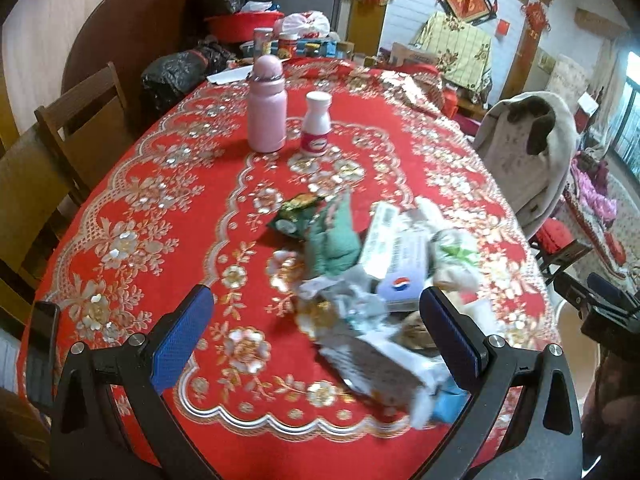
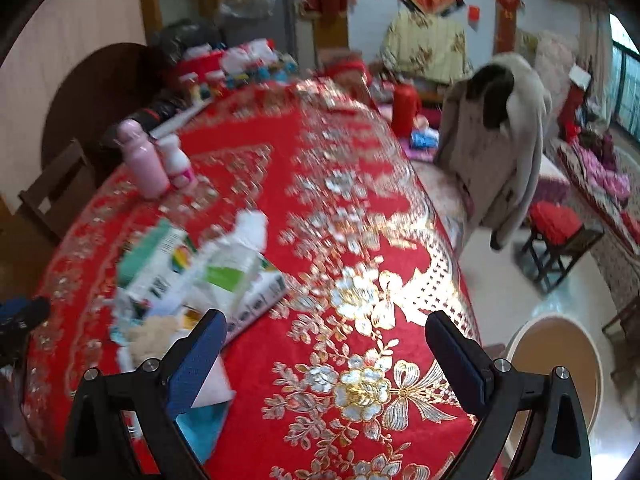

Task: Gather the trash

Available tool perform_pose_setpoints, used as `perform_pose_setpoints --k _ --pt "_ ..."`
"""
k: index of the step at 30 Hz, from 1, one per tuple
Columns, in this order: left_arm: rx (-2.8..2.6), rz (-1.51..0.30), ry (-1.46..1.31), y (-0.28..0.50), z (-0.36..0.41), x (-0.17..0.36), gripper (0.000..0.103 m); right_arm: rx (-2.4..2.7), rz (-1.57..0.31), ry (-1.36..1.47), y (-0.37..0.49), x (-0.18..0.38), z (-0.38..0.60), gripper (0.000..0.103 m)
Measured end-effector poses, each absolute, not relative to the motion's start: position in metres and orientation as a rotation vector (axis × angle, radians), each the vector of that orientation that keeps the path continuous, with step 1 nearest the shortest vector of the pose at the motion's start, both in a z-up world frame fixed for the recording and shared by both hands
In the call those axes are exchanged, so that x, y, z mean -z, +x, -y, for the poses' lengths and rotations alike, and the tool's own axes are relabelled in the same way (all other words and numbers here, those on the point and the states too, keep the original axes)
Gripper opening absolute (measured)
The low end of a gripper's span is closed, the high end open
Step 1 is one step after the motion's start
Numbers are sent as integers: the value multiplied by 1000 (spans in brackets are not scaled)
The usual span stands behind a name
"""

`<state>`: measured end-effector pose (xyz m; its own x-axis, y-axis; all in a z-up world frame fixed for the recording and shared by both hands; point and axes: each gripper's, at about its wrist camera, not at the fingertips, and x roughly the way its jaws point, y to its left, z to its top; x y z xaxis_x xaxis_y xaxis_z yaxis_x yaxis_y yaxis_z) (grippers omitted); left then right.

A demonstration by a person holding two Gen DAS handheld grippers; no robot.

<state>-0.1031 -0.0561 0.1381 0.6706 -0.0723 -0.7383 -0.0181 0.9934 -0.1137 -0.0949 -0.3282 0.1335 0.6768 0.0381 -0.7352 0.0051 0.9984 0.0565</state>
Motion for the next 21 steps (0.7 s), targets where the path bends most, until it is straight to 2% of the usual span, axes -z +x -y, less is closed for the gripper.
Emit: perform_pose_setpoints --k 9,21 --pt "38 -786 -107 -117 74 -156 102 -51 -738 38 -117 -167 309 99" --pt "32 -750 -108 -129 74 -166 102 -63 -670 78 -126 -183 301 99"
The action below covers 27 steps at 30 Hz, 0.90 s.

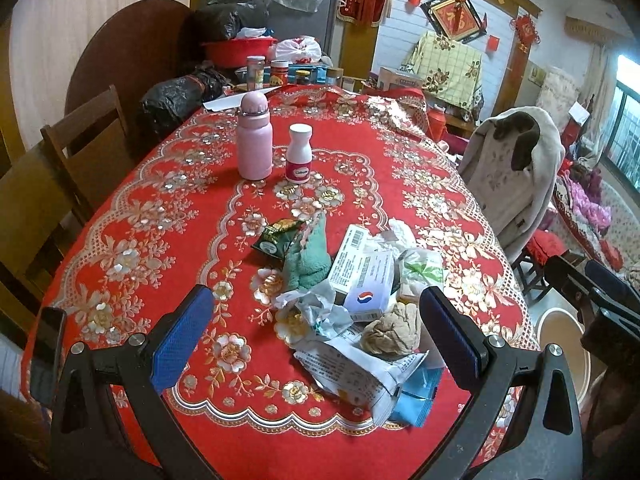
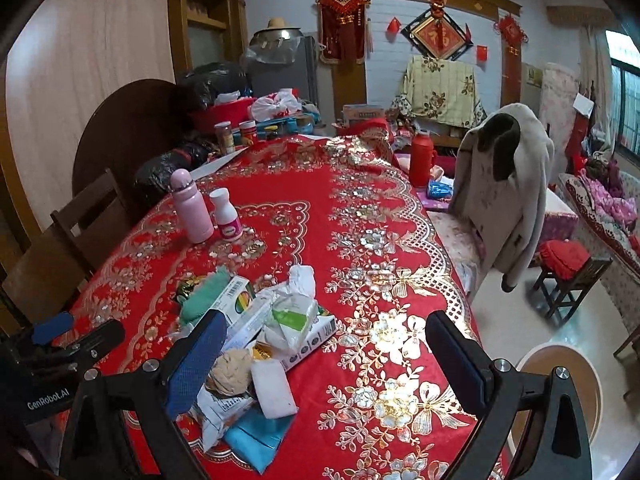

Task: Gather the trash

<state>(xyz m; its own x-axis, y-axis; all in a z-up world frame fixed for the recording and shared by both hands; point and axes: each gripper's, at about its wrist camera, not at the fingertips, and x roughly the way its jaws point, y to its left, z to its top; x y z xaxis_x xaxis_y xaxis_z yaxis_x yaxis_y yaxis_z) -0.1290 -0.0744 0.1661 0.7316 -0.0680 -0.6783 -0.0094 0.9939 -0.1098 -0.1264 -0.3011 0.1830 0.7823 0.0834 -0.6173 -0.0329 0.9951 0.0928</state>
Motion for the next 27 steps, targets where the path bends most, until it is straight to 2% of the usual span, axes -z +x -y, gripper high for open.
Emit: perform_pose_setpoints --k 27 --pt "20 -733 -107 -132 69 -171 102 -39 -672 88 -127 -188 297 99"
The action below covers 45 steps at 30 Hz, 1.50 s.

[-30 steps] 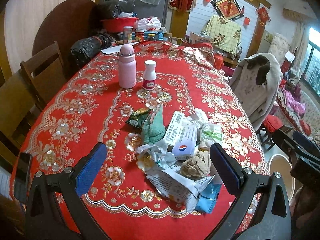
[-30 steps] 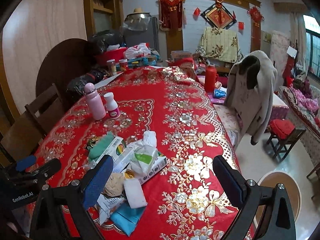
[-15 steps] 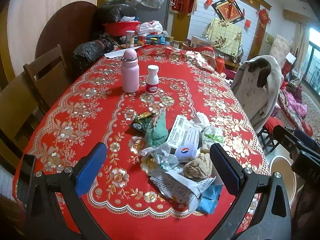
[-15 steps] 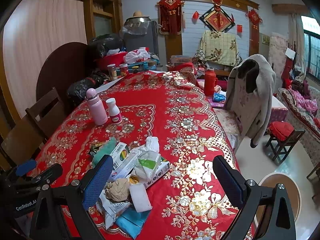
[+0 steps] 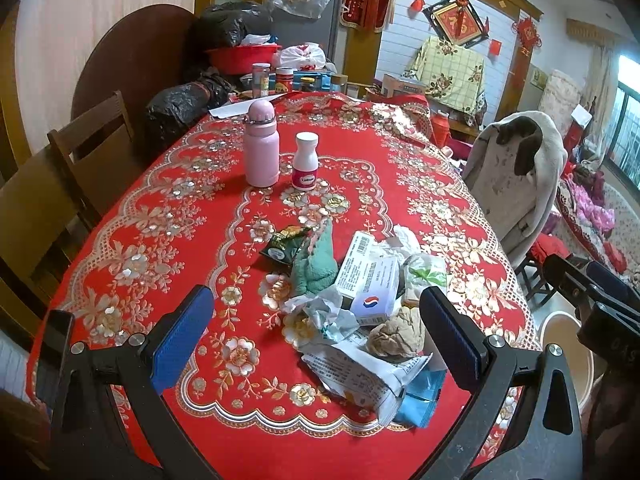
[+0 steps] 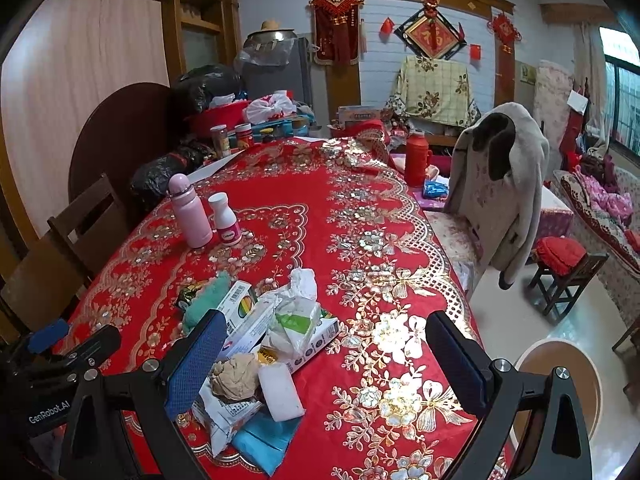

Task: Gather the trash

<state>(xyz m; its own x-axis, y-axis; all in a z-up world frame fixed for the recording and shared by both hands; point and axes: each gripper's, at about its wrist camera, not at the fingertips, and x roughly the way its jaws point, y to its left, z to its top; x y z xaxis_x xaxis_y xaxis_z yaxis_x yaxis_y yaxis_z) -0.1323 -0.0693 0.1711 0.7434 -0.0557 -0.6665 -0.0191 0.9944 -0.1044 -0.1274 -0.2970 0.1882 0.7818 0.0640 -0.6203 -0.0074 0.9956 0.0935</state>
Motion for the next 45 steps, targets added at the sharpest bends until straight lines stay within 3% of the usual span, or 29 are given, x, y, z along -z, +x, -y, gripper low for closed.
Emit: perform_pose_setpoints --k 45 --pt "17 -746 -85 -118 70 -165 102 -57 -750 75 -109 -175 294 99"
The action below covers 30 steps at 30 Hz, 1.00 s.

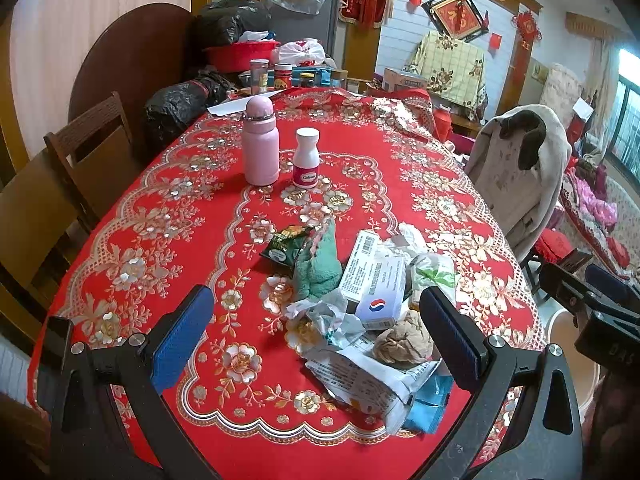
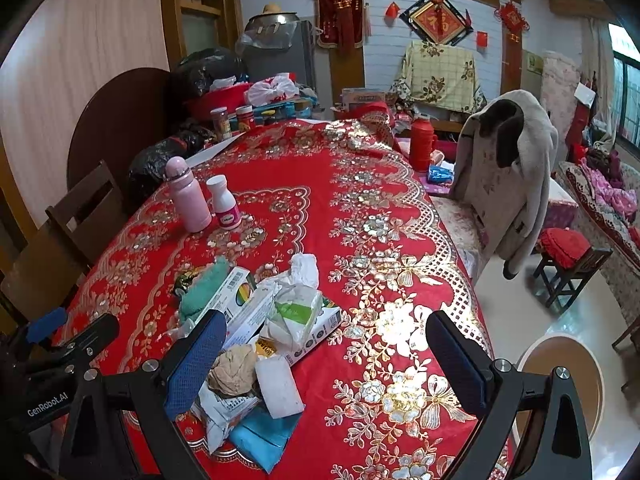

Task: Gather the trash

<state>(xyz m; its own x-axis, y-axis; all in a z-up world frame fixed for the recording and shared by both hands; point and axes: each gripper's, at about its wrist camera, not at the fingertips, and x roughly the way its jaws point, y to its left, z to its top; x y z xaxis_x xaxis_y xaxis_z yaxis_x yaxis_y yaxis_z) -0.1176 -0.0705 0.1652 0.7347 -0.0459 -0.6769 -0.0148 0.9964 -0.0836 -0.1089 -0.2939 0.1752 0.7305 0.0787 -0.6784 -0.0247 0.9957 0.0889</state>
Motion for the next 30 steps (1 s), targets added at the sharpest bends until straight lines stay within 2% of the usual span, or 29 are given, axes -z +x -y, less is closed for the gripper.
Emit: perform_pose_setpoints --k 30 --pt "28 -777 -85 -120 62 -152 102 -27 -801 56 -108 -164 288 99"
